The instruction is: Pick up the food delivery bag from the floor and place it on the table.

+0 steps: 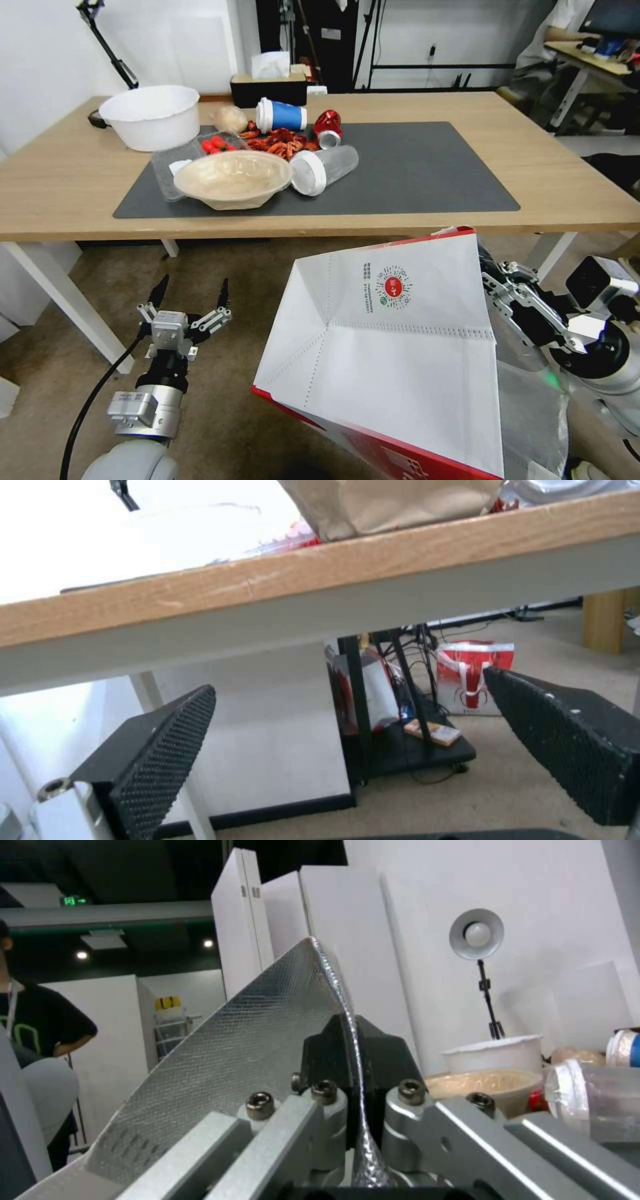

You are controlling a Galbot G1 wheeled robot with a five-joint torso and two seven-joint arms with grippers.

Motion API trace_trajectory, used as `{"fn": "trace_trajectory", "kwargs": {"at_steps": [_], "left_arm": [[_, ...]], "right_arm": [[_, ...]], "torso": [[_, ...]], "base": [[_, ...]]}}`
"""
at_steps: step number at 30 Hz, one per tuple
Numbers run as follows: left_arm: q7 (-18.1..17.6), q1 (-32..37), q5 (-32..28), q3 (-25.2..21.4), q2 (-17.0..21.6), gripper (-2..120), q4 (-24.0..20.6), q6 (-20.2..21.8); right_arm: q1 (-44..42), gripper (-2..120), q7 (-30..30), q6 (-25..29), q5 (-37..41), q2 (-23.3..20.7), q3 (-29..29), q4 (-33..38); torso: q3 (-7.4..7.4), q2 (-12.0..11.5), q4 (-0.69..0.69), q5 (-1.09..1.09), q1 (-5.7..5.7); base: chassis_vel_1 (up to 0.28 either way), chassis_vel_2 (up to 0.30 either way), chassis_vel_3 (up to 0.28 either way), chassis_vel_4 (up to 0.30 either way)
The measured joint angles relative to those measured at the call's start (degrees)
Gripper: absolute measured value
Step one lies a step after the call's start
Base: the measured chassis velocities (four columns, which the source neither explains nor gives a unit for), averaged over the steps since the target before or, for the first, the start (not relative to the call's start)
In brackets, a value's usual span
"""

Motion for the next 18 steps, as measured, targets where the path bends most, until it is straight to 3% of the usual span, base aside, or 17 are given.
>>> {"fn": "trace_trajectory", "kwargs": {"at_steps": [18], "left_arm": [[0.0, -0.7, -0.2, 0.0, -0.1, 100, 0.1, 0.1]], "right_arm": [[-0.1, 0, -0.2, 0.0, -0.7, 0.6, -0.4, -0.5]], "torso": [[2.7, 4.4, 0.0, 0.0, 1.68]], "base": [[0.0, 0.0, 0.0, 0.0]]}}
